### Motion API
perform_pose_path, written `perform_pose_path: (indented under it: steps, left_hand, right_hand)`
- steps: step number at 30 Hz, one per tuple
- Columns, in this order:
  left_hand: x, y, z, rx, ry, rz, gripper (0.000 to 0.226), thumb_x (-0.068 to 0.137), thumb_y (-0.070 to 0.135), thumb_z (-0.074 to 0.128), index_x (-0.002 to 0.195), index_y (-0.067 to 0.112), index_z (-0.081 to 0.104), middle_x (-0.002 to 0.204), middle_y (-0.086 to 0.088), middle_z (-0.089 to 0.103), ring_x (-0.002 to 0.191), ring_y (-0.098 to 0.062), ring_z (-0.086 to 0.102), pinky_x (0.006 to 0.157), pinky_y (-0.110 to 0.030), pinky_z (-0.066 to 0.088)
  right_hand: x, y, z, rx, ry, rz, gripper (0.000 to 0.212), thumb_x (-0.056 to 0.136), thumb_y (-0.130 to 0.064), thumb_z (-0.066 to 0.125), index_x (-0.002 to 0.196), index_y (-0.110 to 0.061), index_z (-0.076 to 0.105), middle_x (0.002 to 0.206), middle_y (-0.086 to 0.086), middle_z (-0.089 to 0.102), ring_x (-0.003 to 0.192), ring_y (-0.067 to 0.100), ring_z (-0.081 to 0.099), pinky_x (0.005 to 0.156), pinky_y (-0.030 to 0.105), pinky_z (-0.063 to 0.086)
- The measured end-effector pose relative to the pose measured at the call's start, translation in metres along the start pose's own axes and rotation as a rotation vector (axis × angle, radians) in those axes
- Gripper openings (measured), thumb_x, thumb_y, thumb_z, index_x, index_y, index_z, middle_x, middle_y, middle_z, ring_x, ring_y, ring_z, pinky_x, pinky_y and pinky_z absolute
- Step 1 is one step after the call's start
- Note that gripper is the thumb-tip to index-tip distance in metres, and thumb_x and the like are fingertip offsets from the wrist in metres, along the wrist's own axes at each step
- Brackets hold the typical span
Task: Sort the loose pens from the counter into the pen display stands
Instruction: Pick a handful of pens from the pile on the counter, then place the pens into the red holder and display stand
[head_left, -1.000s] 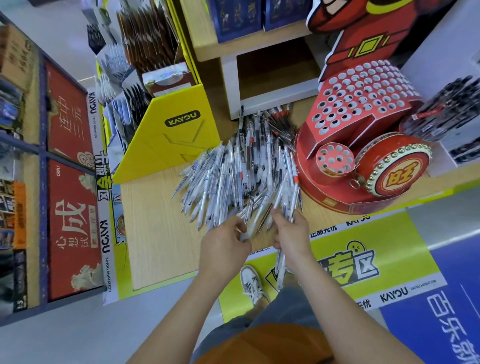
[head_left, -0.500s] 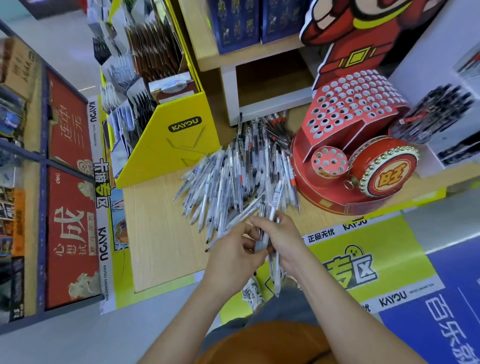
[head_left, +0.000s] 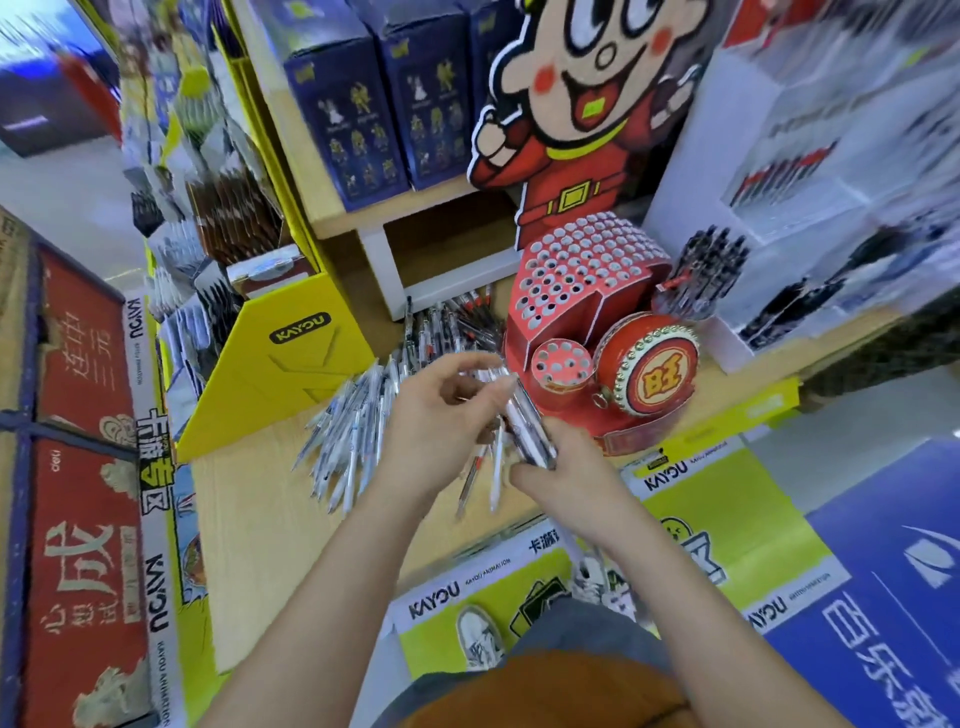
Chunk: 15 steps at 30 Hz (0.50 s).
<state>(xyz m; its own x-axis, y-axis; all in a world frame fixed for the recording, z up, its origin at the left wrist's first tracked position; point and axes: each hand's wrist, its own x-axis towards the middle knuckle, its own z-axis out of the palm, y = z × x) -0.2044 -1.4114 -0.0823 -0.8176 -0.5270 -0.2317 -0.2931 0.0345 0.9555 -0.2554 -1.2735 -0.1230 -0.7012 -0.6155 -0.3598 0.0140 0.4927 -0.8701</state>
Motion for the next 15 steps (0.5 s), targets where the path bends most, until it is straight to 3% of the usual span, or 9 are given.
perform_pose_path:
  steps: [3, 6, 8, 11, 15]
  left_hand:
    - [0.004, 0.012, 0.015, -0.046, 0.036, 0.039, 0.009, 0.086, 0.016, 0.071, 0.091, 0.023, 0.071, 0.077, -0.015, 0.069, 0.065, -0.019, 0.066, 0.061, -0.026, 0.057]
    - [0.012, 0.021, 0.038, -0.084, 0.107, 0.050, 0.013, 0.085, 0.013, 0.071, 0.092, 0.023, 0.072, 0.079, -0.011, 0.073, 0.074, -0.025, 0.070, 0.067, -0.036, 0.060]
    - [0.017, 0.029, 0.058, -0.104, 0.142, 0.024, 0.017, 0.084, 0.016, 0.073, 0.100, 0.017, 0.072, 0.082, -0.007, 0.074, 0.077, -0.026, 0.072, 0.072, -0.042, 0.060]
    - [0.024, 0.043, 0.096, -0.095, 0.207, 0.042, 0.019, 0.084, 0.018, 0.074, 0.102, 0.017, 0.072, 0.084, -0.003, 0.075, 0.078, -0.021, 0.073, 0.073, -0.041, 0.060]
    - [0.035, 0.059, 0.148, -0.072, 0.338, 0.045, 0.013, 0.084, 0.019, 0.073, 0.097, 0.021, 0.073, 0.083, 0.000, 0.075, 0.077, -0.019, 0.072, 0.075, -0.041, 0.060]
  right_hand:
    - [0.002, -0.002, -0.024, -0.051, 0.006, -0.035, 0.019, 0.077, -0.018, 0.065, 0.072, -0.031, 0.052, 0.057, -0.011, 0.050, 0.051, 0.007, 0.041, 0.052, 0.028, 0.033]
    - [0.005, -0.004, -0.052, 0.003, -0.026, -0.037, 0.021, 0.076, -0.012, 0.064, 0.074, -0.031, 0.056, 0.051, -0.018, 0.052, 0.047, 0.003, 0.042, 0.053, 0.025, 0.035]
    - [0.007, -0.002, -0.076, 0.038, -0.052, -0.045, 0.019, 0.076, -0.009, 0.064, 0.081, -0.027, 0.061, 0.054, -0.011, 0.048, 0.050, 0.009, 0.043, 0.053, 0.026, 0.036]
    - [0.010, 0.005, -0.119, 0.046, -0.061, -0.061, 0.017, 0.076, -0.009, 0.065, 0.078, -0.025, 0.059, 0.058, -0.006, 0.044, 0.053, 0.012, 0.041, 0.052, 0.029, 0.034]
    - [0.019, 0.017, -0.176, 0.003, -0.072, -0.087, 0.017, 0.075, -0.010, 0.065, 0.090, -0.018, 0.062, 0.062, -0.005, 0.051, 0.052, 0.009, 0.045, 0.049, 0.023, 0.038]
